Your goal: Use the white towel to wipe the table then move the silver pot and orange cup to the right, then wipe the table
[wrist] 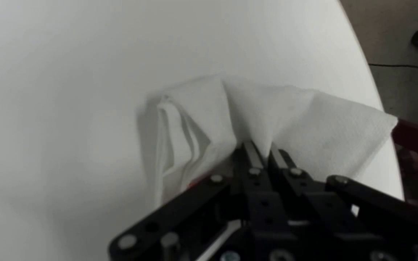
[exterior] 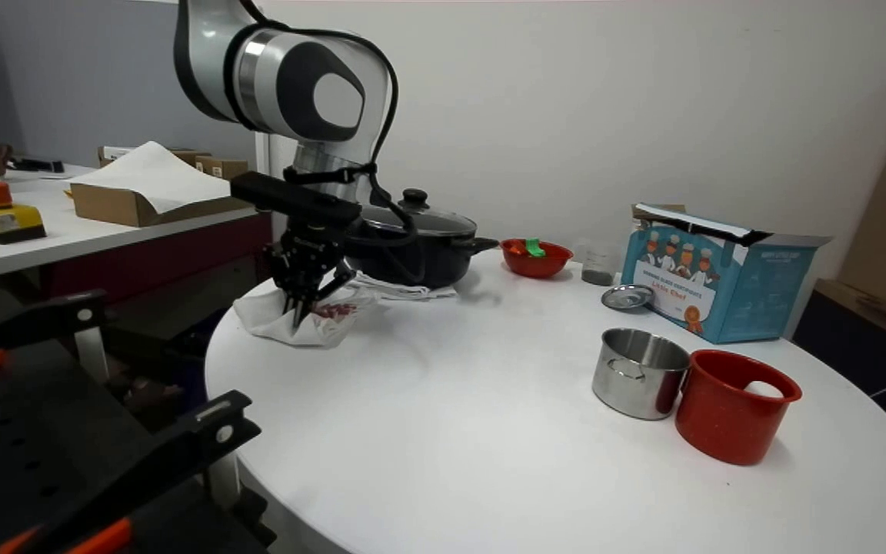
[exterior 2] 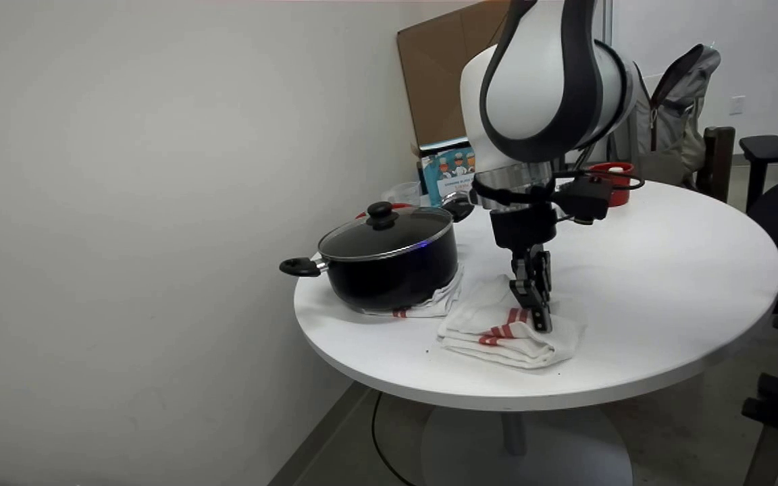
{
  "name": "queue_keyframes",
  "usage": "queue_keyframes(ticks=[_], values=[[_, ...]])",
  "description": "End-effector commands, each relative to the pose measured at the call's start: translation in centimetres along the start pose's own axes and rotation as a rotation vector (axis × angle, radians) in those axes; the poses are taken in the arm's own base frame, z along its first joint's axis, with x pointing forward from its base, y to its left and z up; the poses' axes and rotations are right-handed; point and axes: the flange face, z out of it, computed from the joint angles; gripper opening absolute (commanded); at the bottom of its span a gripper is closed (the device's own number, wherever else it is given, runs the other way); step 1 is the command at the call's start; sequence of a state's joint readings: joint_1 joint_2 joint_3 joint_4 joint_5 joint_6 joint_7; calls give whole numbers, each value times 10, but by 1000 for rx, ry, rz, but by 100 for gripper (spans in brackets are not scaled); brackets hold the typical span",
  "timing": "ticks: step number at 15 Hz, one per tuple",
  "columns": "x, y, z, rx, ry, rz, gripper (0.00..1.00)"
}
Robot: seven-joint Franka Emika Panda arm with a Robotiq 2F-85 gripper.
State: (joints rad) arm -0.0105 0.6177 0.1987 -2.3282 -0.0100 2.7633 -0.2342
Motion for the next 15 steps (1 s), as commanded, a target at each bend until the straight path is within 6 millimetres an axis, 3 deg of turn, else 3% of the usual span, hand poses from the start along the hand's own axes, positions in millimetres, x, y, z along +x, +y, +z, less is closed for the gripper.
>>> queue_keyframes(ticks=[1, 5, 8, 12, 15], values=[[-28, 71, 9, -30, -19, 106, 5], [-63, 136, 3, -52, -13, 247, 5], [-85, 168, -2, -50, -3, 330, 5], [-99, 187, -5, -47, 2, 389, 5], [-93, 174, 0, -37, -5, 365, 5]])
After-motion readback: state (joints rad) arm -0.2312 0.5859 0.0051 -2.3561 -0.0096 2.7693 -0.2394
